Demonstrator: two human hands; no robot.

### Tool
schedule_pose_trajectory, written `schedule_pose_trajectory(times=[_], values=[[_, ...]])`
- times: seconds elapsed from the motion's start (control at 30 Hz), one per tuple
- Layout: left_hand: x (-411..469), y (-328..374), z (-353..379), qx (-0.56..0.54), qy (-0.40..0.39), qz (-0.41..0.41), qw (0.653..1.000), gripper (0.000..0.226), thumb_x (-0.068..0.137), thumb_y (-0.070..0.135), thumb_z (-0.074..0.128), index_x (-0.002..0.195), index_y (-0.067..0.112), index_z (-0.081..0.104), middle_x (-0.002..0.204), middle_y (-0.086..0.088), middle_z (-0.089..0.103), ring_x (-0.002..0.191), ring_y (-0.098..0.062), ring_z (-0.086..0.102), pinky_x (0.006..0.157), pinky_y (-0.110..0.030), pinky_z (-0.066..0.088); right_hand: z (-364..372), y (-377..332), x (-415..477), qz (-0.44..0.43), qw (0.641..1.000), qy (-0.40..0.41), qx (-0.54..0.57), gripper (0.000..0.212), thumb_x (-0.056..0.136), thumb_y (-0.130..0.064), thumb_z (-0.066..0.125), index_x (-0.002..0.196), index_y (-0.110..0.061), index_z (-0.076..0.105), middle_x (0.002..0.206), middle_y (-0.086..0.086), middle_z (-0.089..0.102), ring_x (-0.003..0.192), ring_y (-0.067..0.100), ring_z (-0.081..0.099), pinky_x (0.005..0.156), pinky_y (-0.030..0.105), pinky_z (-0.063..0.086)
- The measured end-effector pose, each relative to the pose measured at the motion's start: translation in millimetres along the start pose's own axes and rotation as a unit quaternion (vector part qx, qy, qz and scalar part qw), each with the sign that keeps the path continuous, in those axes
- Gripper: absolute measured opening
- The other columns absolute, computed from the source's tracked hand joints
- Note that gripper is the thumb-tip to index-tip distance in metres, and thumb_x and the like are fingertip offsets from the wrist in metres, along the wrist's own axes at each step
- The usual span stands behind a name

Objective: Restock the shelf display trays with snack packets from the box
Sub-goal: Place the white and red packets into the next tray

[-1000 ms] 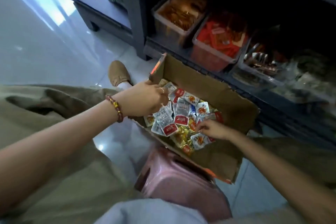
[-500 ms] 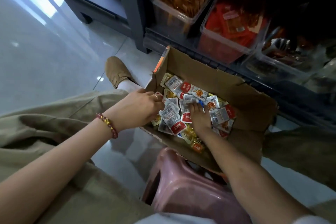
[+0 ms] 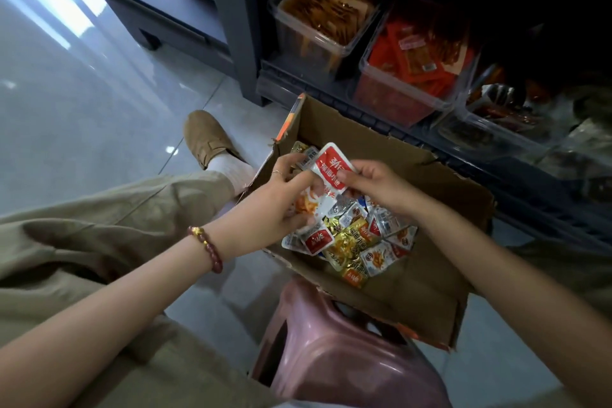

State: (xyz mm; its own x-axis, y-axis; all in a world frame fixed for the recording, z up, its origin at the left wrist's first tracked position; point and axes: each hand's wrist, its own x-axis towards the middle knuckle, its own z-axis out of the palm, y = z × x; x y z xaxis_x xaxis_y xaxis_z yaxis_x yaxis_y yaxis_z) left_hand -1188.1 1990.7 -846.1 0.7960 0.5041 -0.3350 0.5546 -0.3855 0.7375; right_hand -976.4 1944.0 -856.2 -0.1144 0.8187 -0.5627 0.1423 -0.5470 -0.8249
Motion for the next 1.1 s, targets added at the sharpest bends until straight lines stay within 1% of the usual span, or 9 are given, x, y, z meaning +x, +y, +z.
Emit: schedule_pose_trajectory(times=[0.1, 0.2, 0.3, 0.37, 0.43, 0.57, 0.7, 0.9, 1.1], values=[[0.1, 3.3, -6.1, -0.018, 0.046, -0.033, 0.998, 0.042, 0.089, 0.007, 0.061, 0.120, 0.031, 0.049, 0.127, 0.003, 0.052, 0.102, -0.021, 0.060, 0.085, -0.041, 0.053, 7.8, -0.3, 11.9, -0.016, 0.999, 0.033, 0.021, 0.025, 0.100, -0.025, 0.040, 0.090, -0.018, 0.061, 0.075, 0.000, 0.063, 0.061, 0.005, 0.056, 0.061, 0.016, 0.046], [2.6, -3.6, -13.3, 0.062, 0.091, -0.095, 0.989, 0.047, 0.091, 0.004, 0.056, 0.129, 0.031, 0.050, 0.118, -0.002, 0.063, 0.095, -0.022, 0.065, 0.076, -0.038, 0.057, 5.2, 31.4, 35.5, 0.082, 0.994, 0.052, -0.056, 0.031, 0.101, -0.031, 0.038, 0.100, -0.017, 0.065, 0.097, -0.001, 0.068, 0.084, 0.013, 0.062, 0.073, 0.024, 0.048], [2.3, -14.4, -16.3, 0.064, 0.123, -0.111, 0.984, 0.050, 0.091, 0.000, 0.054, 0.132, 0.028, 0.051, 0.123, -0.005, 0.061, 0.100, -0.024, 0.064, 0.079, -0.036, 0.056, 15.9, 79.4, 48.3, 0.226, 0.918, -0.167, -0.280, 0.032, 0.098, -0.017, 0.046, 0.127, -0.022, 0.058, 0.142, 0.001, 0.046, 0.127, 0.021, 0.047, 0.100, 0.032, 0.042], [2.5, -20.1, -17.2, 0.046, 0.137, -0.113, 0.983, 0.050, 0.092, -0.001, 0.053, 0.133, 0.026, 0.052, 0.127, -0.004, 0.059, 0.104, -0.023, 0.063, 0.081, -0.034, 0.056, 32.7, 99.7, 48.7, 0.256, 0.876, -0.226, -0.340, 0.052, 0.093, -0.004, 0.045, 0.137, -0.029, 0.048, 0.151, 0.001, 0.028, 0.123, 0.021, 0.045, 0.092, 0.023, 0.046], [3.6, -25.3, -16.3, 0.040, 0.148, -0.109, 0.982, 0.048, 0.092, -0.001, 0.052, 0.133, 0.025, 0.053, 0.127, -0.005, 0.060, 0.100, -0.023, 0.064, 0.076, -0.033, 0.057, 50.0, 114.8, 52.5, 0.257, 0.876, -0.173, -0.369, 0.064, 0.087, 0.001, 0.043, 0.140, -0.033, 0.044, 0.148, 0.004, 0.021, 0.101, 0.019, 0.047, 0.070, 0.017, 0.046], [3.7, -33.0, -12.3, 0.059, 0.147, -0.118, 0.980, 0.048, 0.093, 0.001, 0.051, 0.134, 0.026, 0.052, 0.128, -0.004, 0.060, 0.095, -0.019, 0.066, 0.065, -0.017, 0.050, 76.6, 152.8, 59.7, 0.301, 0.884, -0.118, -0.338, 0.069, 0.081, 0.000, 0.048, 0.147, -0.014, 0.031, 0.145, 0.012, 0.030, 0.113, 0.025, 0.047, 0.088, 0.029, 0.048], [5.5, -32.6, -8.6, 0.062, 0.135, -0.118, 0.982, 0.048, 0.093, 0.000, 0.051, 0.134, 0.024, 0.052, 0.130, -0.004, 0.058, 0.102, -0.018, 0.064, 0.069, -0.014, 0.048, 73.1, 147.0, 56.7, 0.301, 0.930, -0.009, -0.213, 0.037, 0.091, 0.001, 0.053, 0.126, 0.005, 0.043, 0.088, 0.004, 0.050, 0.071, 0.010, 0.049, 0.053, 0.017, 0.039], [6.0, -30.8, -5.2, 0.057, 0.120, -0.123, 0.984, 0.051, 0.092, -0.003, 0.050, 0.134, 0.025, 0.052, 0.133, -0.006, 0.056, 0.106, -0.021, 0.063, 0.079, -0.028, 0.057, 36.7, 124.2, 42.7, 0.250, 0.942, 0.010, -0.225, 0.024, 0.090, -0.013, 0.062, 0.110, -0.001, 0.066, 0.107, 0.011, 0.064, 0.095, 0.020, 0.063, 0.071, 0.023, 0.051], [6.8, -7.1, -7.1, 0.078, 0.127, -0.088, 0.985, 0.043, 0.097, 0.010, 0.047, 0.138, 0.021, 0.047, 0.132, -0.004, 0.054, 0.091, -0.010, 0.058, 0.076, -0.015, 0.048, -11.3, 59.2, 10.6, 0.212, 0.957, 0.042, -0.193, 0.015, 0.095, -0.009, 0.052, 0.103, -0.003, 0.063, 0.077, 0.003, 0.059, 0.056, 0.009, 0.049, 0.051, 0.022, 0.042]])
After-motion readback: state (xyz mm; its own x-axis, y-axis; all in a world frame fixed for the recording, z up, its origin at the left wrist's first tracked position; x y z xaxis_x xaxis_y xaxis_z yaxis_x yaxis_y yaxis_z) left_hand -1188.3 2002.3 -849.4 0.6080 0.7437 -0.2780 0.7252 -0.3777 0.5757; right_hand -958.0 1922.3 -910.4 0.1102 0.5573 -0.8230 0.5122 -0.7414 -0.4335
